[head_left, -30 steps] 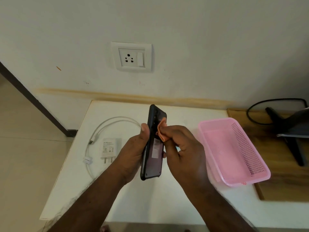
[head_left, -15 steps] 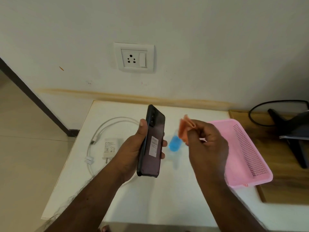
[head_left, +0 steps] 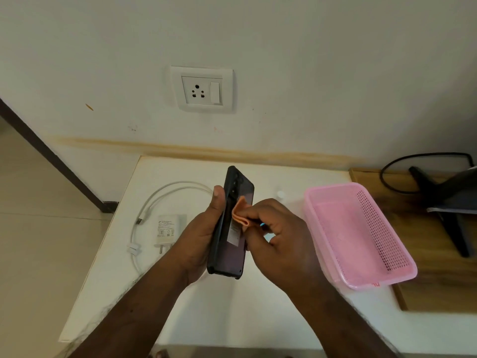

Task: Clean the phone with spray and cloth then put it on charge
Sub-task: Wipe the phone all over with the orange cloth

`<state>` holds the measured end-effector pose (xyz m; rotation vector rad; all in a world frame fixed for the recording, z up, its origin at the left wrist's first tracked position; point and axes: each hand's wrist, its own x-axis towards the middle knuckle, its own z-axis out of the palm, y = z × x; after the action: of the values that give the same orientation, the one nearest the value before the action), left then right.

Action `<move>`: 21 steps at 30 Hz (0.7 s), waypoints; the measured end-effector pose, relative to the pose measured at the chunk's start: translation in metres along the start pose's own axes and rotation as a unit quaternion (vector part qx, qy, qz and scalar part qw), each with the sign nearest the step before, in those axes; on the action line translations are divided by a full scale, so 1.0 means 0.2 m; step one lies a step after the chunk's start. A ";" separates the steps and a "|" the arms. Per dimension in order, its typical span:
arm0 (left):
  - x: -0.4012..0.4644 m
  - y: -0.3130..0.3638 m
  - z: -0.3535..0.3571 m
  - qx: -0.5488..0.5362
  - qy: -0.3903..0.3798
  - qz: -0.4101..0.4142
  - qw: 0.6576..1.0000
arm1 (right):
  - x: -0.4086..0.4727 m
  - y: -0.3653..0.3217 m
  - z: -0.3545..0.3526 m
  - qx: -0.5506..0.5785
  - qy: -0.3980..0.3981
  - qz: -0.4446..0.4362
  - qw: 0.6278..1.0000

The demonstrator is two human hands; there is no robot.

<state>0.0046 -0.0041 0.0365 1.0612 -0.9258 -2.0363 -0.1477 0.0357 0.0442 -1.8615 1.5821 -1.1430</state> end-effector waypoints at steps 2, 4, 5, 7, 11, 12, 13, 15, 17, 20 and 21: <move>0.00 0.01 0.00 0.000 0.013 -0.001 1.000 | 0.00 0.00 0.00 0.016 -0.020 -0.014 1.000; 0.00 0.01 -0.01 -0.002 0.018 0.002 1.000 | -0.01 -0.01 0.01 0.030 -0.031 -0.029 0.999; 0.00 0.01 -0.01 -0.005 0.020 0.006 1.000 | -0.02 -0.01 0.02 0.036 -0.029 -0.036 0.998; 0.00 0.02 -0.01 0.000 0.019 0.012 1.000 | -0.03 -0.03 0.04 0.053 -0.003 -0.045 0.998; 0.00 -0.01 0.01 0.074 0.001 0.023 0.997 | -0.03 -0.03 0.04 0.061 0.079 -0.037 0.994; -0.01 -0.02 0.02 0.094 -0.008 0.023 0.995 | -0.02 -0.02 0.04 0.053 0.100 -0.015 0.993; -0.01 -0.03 0.04 0.110 -0.016 0.019 0.994 | -0.01 -0.02 0.03 0.043 0.118 0.011 0.992; -0.02 -0.03 0.04 0.135 -0.035 0.012 0.990 | 0.00 0.00 0.01 0.025 0.153 0.052 0.987; -0.03 -0.02 0.04 0.150 -0.055 0.015 0.987 | 0.02 0.02 -0.02 0.019 0.181 0.074 0.980; -0.03 -0.01 0.05 0.174 -0.071 0.017 0.982 | 0.03 0.03 -0.05 0.010 0.199 0.085 0.976; -0.03 -0.01 0.06 0.183 -0.073 0.017 0.980 | 0.03 0.03 -0.05 0.013 0.204 0.077 0.976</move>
<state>-0.0023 0.0057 0.0420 1.0838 -1.4261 -1.9811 -0.1586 0.0310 0.0463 -1.5178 1.8787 -1.5364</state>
